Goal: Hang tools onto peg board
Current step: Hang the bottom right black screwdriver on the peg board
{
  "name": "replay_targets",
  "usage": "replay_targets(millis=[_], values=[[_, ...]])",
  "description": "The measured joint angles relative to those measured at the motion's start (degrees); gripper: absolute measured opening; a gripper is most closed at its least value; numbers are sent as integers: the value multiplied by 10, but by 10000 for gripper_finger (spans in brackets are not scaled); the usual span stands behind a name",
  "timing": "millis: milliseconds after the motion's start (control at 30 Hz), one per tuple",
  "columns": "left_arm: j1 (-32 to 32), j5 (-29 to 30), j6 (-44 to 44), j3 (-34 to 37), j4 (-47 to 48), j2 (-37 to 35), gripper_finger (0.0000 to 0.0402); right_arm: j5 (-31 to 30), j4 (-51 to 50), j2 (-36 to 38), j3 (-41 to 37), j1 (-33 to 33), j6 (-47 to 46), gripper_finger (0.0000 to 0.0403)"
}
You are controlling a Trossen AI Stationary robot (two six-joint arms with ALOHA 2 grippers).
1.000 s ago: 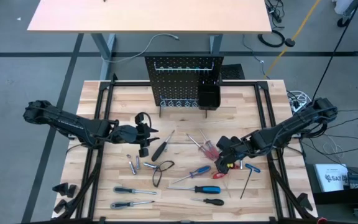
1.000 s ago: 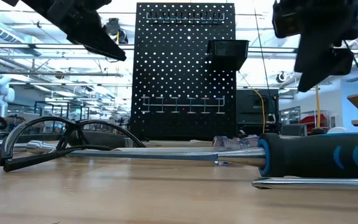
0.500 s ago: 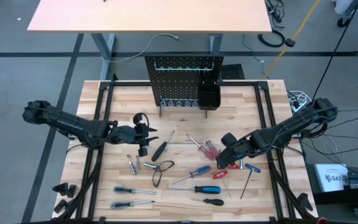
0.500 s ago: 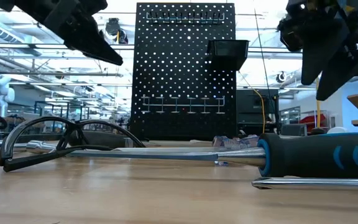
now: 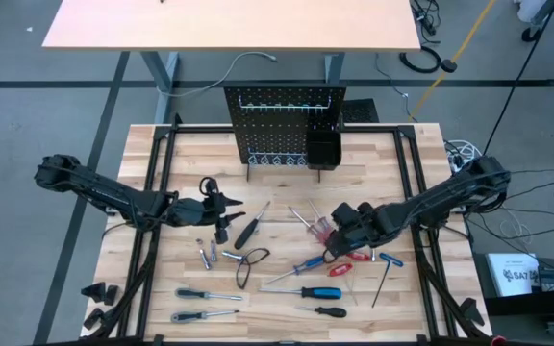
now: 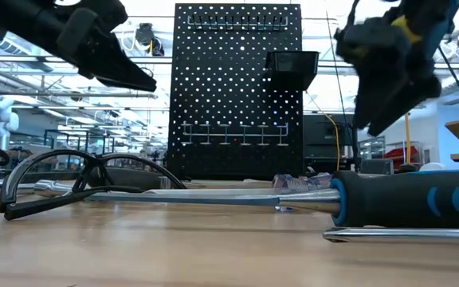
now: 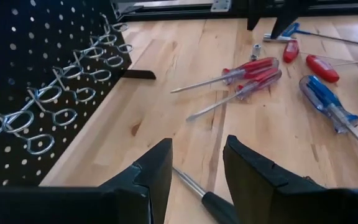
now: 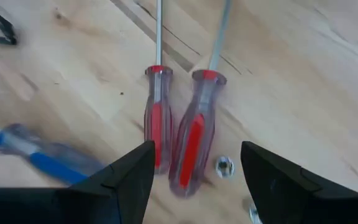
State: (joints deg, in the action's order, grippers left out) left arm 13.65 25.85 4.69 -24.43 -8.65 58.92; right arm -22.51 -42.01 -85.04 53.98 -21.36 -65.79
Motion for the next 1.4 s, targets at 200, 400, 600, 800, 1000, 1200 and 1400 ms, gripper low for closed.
replay_targets(millis=[200,400,600,800,1000,1200,1400], values=[[0,0,-8,0,0,0,145,-31,43,-40,0,-1,33,228],[-1,0,6,0,0,0,145,-15,141,-41,0,-9,120,228],[-2,0,24,0,-4,0,145,-31,304,-71,0,-3,224,228],[-2,-9,121,0,-1,0,145,-17,358,-98,0,8,342,228],[-1,-84,146,0,0,16,145,-14,392,-97,0,7,430,228],[-1,-106,160,-3,5,71,145,-12,379,-95,0,-1,481,228],[0,-107,150,-59,59,146,145,-12,333,-95,0,-7,533,228]])
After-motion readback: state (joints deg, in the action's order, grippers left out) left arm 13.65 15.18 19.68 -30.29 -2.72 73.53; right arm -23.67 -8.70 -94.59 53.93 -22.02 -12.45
